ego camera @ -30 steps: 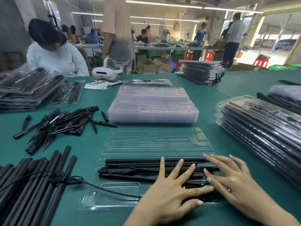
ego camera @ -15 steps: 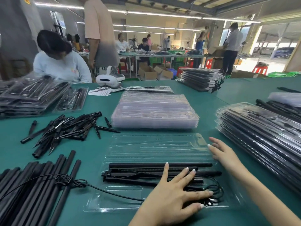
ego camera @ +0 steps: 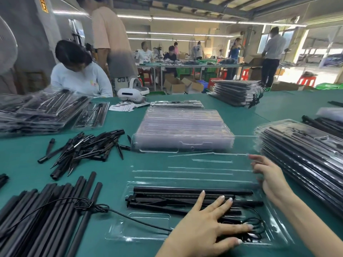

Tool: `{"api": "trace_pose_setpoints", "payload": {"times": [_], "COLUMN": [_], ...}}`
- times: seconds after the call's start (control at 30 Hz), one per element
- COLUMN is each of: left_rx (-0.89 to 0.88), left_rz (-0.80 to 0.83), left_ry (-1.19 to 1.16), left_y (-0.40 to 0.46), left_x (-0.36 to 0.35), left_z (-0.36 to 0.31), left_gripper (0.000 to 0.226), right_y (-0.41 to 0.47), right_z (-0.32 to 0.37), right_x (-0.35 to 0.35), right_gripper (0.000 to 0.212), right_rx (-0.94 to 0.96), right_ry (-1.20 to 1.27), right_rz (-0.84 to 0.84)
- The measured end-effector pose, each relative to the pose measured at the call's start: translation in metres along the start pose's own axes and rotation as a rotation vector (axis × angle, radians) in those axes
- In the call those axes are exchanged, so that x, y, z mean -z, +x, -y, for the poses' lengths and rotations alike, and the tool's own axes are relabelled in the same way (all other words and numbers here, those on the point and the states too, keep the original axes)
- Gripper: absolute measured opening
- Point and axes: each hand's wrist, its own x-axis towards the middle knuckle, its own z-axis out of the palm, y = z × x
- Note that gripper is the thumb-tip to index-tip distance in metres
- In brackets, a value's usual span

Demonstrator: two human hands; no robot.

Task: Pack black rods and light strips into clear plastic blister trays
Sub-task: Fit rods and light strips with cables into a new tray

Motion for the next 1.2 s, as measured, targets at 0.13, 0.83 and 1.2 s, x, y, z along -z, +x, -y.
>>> {"api": "trace_pose_setpoints", "payload": {"times": [0.13, 0.83, 1.2], "left_rx": [0.004, -0.018, 0.201], "left_rz": [0.004, -0.083, -0.255], "left_ry": [-0.024, 0.157, -0.13], "left_y": [-0.001, -0.011, -0.049], "left_x": [-0.001, 0.012, 0.081], "left_z": [0.0, -0.012, 0.015], "left_gripper": [0.042, 0.056, 0.052], "right_y": [-0.019, -0.061, -0.072], "right_z": [0.01, 0.053, 0.018], "right_x": [0.018, 0.039, 0.048], "right_gripper": [0.038, 0.057, 0.06], "right_rx": [0.2, 0.307, 0.436], "right_ry": [0.203, -1.069, -1.112], "right_rz": [0.135, 0.894, 0.867]}}
